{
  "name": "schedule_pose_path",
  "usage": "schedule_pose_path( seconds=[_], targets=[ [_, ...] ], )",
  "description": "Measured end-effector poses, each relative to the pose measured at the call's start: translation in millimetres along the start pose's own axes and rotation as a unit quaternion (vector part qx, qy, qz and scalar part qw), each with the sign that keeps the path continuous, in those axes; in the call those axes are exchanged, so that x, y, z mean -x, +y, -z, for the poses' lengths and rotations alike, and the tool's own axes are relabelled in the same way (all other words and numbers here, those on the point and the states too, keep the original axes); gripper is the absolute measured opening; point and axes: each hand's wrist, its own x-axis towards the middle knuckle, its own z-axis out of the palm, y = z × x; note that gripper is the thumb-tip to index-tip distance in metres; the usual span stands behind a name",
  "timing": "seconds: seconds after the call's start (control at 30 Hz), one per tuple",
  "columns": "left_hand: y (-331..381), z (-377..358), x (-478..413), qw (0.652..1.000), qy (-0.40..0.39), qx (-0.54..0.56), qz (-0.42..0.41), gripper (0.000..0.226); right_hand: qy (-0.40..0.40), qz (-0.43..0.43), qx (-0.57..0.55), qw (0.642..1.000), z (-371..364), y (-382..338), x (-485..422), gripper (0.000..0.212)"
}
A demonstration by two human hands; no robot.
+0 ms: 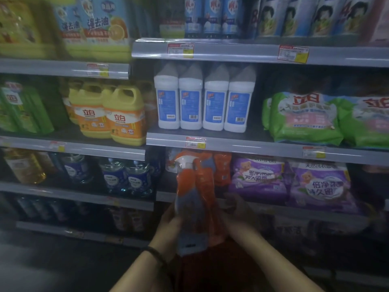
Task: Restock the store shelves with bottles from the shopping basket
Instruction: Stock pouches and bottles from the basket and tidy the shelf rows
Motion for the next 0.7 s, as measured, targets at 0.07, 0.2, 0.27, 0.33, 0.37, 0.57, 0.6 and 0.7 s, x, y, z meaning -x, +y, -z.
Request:
schedule_pose_path(
  seconds=[0.07, 0.2, 0.27, 0.33, 0.37, 0.57, 0.6, 0.7],
  targets=[
    [6.9, 13.1, -8.1, 0.999, -0.022, -0.002, 0.028, 0.042, -0.074, -0.028, -0.034, 0.996, -5.3, 2.1, -11.4, 0.023],
    [13.5, 34.9, -29.1, 0.999, -0.032, -0.039, 0.013, 0.046, -0.162, -0.044, -0.123, 0.978, -22.9, 10.2, -34.9, 0.019],
    [15.6, 42.0, -40.9, 0.998, -0.035, -0.05, -0.009, 0.039, -0.143, -0.05, -0.136, 0.979, -38.4, 17.1, -49.3, 0.018],
    [18.0, 50.5, -55.6, 0.994, -0.052, -0.089, -0.022, 0.032, -0.109, -0.055, -0.124, 0.985, -56.0, 23.4, -64.5, 0.014],
    [19.0, 56.4, -65.0, 0.992, -0.068, -0.108, -0.02, 0.03, -0.101, -0.051, -0.104, 0.988, -64.3, 25.0, -71.1, 0.014],
    [28.7, 86.4, -137.3, 0.98, -0.057, -0.161, -0.097, 0.059, -0.07, -0.028, -0.08, 0.994, -103.2, 17.6, -112.1, 0.023],
    [30.0, 88.1, -149.9, 0.978, -0.047, -0.172, -0.106, 0.053, -0.06, -0.025, -0.081, 0.995, -110.2, 17.4, -121.9, 0.024],
    [39.3, 89.9, -186.3, 0.977, -0.015, -0.18, -0.115, 0.045, -0.028, 0.005, -0.062, 0.998, -126.7, 12.7, -148.4, 0.015]
  ],
)
